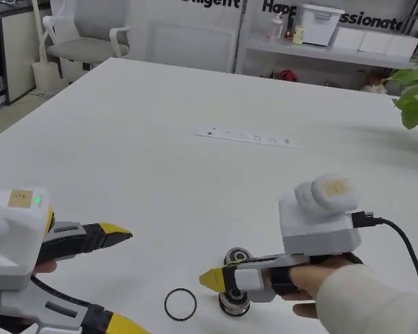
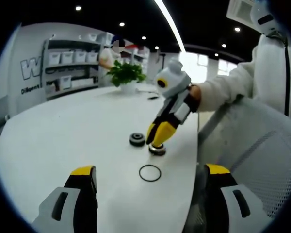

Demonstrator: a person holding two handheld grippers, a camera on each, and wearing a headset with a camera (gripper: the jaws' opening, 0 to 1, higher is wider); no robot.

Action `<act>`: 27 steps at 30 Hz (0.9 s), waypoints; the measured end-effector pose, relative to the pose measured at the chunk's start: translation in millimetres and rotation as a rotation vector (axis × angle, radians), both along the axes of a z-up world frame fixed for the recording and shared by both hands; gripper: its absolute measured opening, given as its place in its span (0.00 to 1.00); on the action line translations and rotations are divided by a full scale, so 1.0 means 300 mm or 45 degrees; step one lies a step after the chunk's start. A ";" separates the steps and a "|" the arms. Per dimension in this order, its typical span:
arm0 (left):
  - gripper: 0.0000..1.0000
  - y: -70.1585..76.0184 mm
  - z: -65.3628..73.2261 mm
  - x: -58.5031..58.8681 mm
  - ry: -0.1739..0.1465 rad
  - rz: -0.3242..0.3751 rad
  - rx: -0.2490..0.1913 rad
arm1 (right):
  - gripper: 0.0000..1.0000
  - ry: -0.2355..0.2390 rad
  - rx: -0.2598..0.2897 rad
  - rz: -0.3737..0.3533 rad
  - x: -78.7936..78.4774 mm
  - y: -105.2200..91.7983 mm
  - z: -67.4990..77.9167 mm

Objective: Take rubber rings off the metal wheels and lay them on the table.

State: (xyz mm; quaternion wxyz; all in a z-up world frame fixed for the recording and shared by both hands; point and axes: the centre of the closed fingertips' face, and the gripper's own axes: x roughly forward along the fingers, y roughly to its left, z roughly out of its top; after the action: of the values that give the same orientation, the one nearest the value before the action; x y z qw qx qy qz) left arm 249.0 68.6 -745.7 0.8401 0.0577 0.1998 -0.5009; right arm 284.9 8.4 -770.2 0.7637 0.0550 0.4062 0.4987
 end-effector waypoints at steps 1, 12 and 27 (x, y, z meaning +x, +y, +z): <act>0.93 0.000 0.000 0.000 0.001 0.000 -0.001 | 0.16 -0.008 0.005 0.002 0.004 -0.005 0.007; 0.93 0.000 -0.001 -0.002 0.001 -0.002 0.002 | 0.21 -0.096 0.007 0.027 0.032 -0.051 0.053; 0.93 0.003 0.000 0.002 -0.005 0.001 0.025 | 0.25 -0.155 0.026 0.074 0.045 -0.121 0.075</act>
State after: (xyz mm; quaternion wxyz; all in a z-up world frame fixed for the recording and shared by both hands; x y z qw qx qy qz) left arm 249.5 69.5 -745.8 0.8401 0.0668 0.2032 -0.4985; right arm 298.5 -28.0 -747.7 0.7717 0.0207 0.3553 0.5271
